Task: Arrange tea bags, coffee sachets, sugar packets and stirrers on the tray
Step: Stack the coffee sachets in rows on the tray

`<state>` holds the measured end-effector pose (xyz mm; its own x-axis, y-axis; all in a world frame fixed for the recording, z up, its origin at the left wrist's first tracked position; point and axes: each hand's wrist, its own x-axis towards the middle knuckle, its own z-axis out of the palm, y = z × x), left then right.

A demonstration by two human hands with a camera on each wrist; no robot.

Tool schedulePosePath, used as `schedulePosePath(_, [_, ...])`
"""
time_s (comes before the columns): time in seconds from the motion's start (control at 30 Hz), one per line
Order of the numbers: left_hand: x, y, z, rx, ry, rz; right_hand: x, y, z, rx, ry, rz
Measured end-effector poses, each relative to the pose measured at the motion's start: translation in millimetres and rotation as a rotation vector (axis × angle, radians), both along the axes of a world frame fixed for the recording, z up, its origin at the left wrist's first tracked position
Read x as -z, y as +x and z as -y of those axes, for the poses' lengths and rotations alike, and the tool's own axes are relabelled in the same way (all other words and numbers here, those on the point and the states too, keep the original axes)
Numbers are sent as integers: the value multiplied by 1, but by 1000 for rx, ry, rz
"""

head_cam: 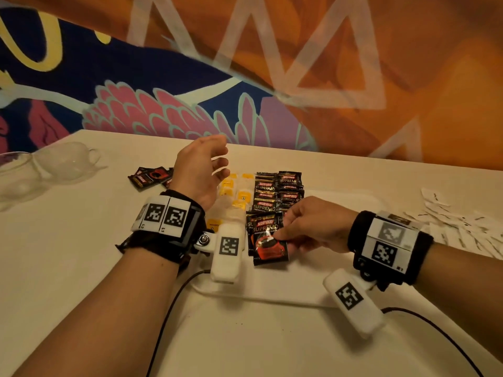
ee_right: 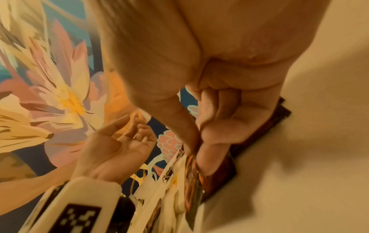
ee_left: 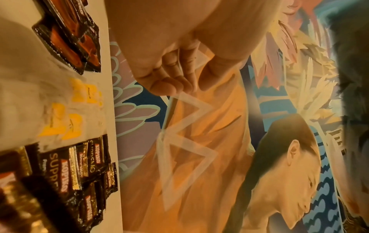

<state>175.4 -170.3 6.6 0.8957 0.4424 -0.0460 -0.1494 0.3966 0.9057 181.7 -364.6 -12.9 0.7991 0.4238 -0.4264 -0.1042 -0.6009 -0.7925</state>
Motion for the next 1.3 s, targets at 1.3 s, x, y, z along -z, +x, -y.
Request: schedulePosePath(1.3, [-4, -51, -93, 900, 1881, -1006, -41, 0, -30, -25, 159, 623])
